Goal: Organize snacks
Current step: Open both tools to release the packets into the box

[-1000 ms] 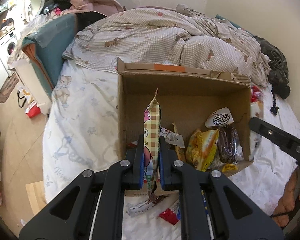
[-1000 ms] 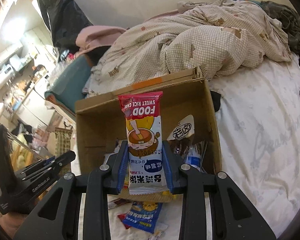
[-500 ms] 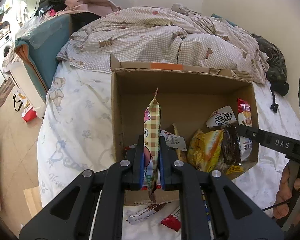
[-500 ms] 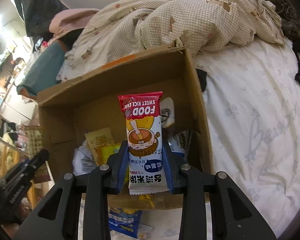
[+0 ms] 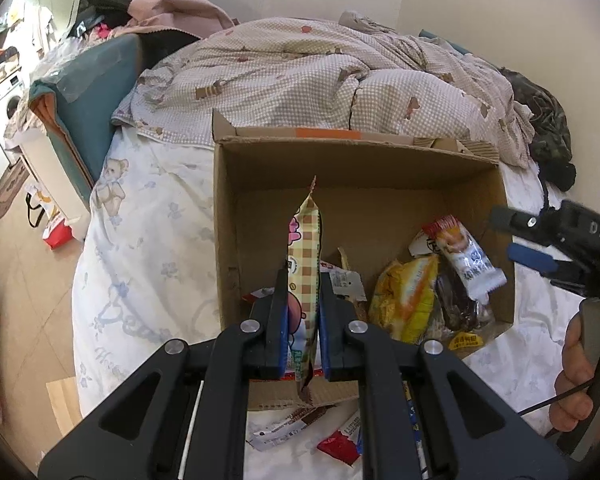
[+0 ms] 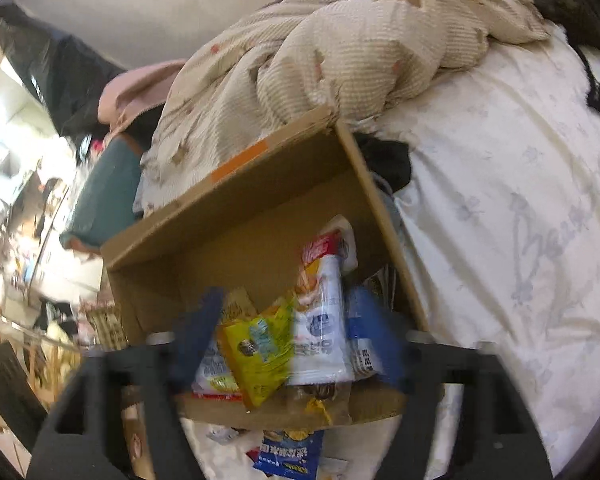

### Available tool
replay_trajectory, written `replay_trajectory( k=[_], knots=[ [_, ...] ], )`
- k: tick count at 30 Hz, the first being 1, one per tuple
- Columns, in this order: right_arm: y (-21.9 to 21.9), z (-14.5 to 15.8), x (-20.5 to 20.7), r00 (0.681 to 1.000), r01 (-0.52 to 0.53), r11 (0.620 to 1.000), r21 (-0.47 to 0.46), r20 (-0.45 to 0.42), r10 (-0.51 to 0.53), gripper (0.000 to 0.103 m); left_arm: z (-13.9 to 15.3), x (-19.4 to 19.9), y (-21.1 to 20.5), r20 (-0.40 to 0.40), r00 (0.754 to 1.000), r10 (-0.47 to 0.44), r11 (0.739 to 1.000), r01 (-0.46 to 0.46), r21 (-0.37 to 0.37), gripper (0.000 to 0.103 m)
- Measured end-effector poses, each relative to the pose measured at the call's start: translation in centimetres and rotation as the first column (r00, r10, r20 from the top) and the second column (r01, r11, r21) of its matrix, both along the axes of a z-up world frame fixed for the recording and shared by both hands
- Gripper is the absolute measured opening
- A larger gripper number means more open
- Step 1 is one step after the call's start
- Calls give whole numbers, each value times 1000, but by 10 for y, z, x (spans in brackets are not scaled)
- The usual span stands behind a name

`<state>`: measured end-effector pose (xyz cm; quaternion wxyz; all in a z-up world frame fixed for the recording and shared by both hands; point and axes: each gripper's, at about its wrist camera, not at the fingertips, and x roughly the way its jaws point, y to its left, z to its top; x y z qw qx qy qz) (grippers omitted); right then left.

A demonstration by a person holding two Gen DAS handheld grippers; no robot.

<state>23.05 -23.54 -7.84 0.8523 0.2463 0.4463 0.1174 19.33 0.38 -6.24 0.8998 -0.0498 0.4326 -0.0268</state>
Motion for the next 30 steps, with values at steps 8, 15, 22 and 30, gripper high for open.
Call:
replay_trajectory(
  k=[8, 15, 22, 30],
  knots=[
    [11, -1, 4, 998, -53, 998, -18, -18, 53, 81, 8, -10, 0, 29, 999, 22, 997, -20, -70, 91],
    [16, 8, -3, 998, -63, 998, -25, 11, 64, 81, 10, -14, 4, 40, 999, 34, 998, -32, -50, 91],
    [15, 15, -18, 998, -63, 997, -38, 17, 64, 81, 22, -31, 9, 104, 994, 44, 999, -41, -33, 91],
    [22, 28, -51, 994, -97, 991, -90, 39, 101, 81, 47, -61, 20, 183, 982, 35, 999, -28, -41, 91]
  ],
)
